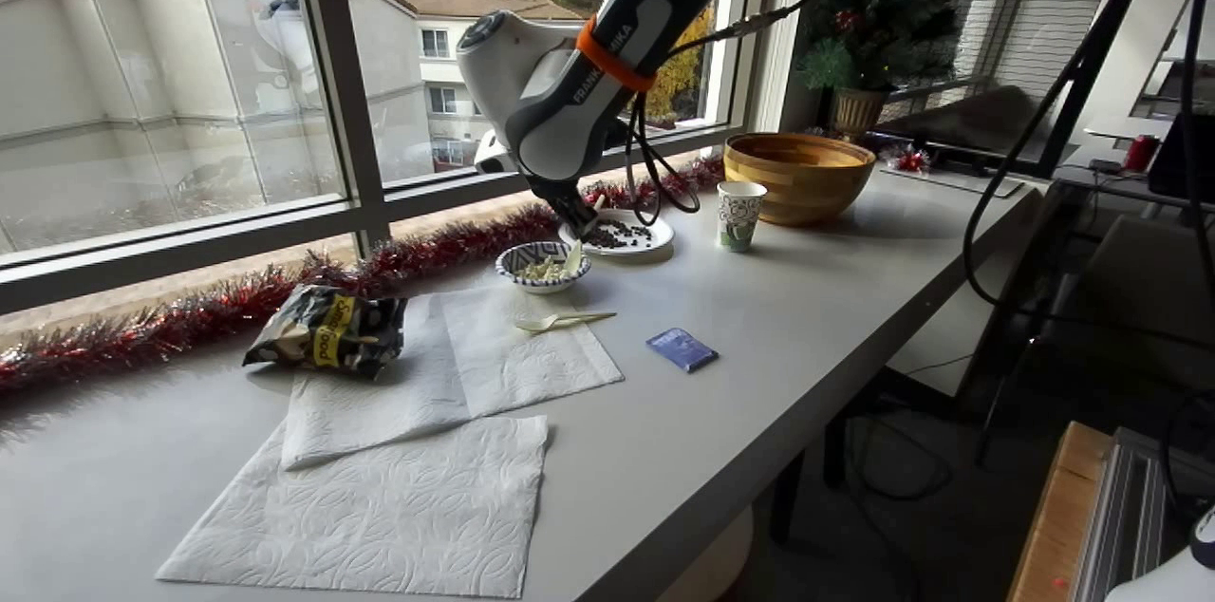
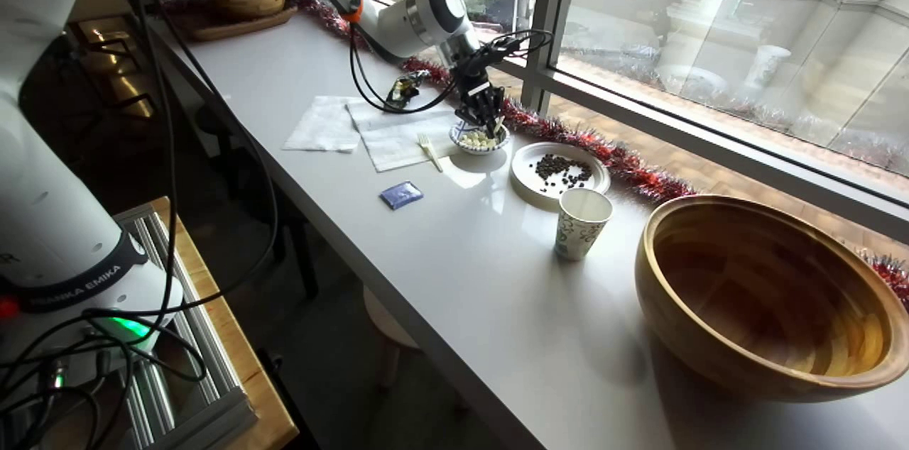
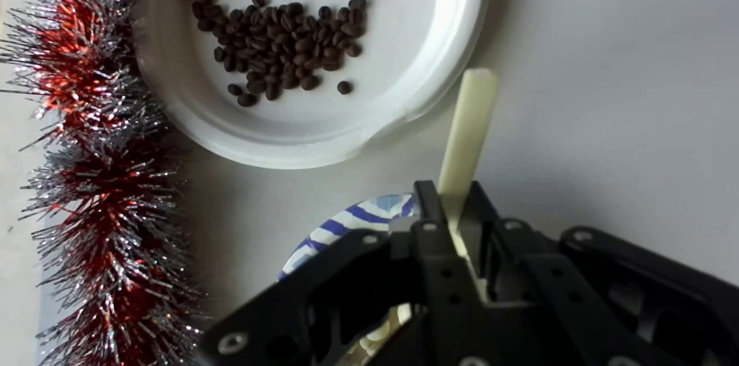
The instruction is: Use the white spoon to place some contents from the bowl into the cup.
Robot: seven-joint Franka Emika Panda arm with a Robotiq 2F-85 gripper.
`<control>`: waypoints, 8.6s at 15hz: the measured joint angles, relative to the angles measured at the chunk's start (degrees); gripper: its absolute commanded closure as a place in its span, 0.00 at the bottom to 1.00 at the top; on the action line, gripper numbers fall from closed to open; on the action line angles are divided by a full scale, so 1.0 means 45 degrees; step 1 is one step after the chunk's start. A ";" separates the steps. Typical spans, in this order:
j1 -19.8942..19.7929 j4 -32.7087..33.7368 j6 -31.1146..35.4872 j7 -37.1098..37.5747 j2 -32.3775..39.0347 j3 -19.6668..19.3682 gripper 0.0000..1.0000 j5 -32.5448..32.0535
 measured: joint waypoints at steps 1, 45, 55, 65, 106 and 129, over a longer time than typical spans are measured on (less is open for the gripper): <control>-0.0001 0.0003 0.0000 0.0000 0.0024 0.0015 0.97 0.0000; -0.4093 0.0109 0.4080 -0.0731 0.1111 0.3510 0.97 0.8178; -0.5660 -0.0191 0.4173 -0.3097 0.1296 0.5286 0.97 1.0323; -0.6582 -0.0231 0.4074 -0.4963 0.1183 0.5899 0.97 1.1974; -0.5931 -1.0185 1.1484 -0.1262 -0.6904 0.0198 0.97 1.8133; -0.3708 -0.9315 1.2656 -0.0318 -0.5154 -0.2308 0.97 1.7491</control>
